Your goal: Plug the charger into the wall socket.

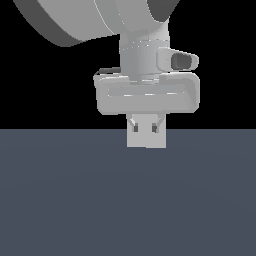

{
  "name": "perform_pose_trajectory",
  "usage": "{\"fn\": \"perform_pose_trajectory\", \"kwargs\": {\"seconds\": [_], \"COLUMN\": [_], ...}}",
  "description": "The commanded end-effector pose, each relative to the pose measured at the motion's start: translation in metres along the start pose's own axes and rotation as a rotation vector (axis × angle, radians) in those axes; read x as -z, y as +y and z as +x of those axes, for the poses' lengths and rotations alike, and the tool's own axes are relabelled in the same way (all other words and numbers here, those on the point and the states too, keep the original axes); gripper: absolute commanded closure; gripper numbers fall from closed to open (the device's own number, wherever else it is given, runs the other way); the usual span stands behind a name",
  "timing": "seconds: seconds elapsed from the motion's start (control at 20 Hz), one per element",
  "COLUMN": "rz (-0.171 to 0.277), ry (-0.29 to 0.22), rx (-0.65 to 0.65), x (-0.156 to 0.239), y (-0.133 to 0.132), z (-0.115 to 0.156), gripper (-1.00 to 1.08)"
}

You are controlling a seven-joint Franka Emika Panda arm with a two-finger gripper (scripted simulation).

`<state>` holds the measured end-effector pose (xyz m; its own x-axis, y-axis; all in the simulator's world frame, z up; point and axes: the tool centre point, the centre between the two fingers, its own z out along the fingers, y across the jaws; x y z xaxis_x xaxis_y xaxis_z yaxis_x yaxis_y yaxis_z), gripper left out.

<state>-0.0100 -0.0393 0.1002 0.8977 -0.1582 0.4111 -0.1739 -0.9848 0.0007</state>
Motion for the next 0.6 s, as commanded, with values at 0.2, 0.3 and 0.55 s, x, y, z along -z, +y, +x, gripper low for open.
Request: {"fn": "perform_pose_trajectory", "kwargs": {"seconds": [0.2, 0.3, 0.55], "rz": [-0.001, -0.001, 0.000], "ry": [0.000, 0.000, -0.001], "rx": [-0.001, -0.001, -0.002], "x": [-0.0073, -0.0082, -0.0080], "y": [0.0003, 0.0004, 0.0003], "z": [0.0163, 0.0180, 0.0173], "gripper": [1.08, 1.08, 1.08]}}
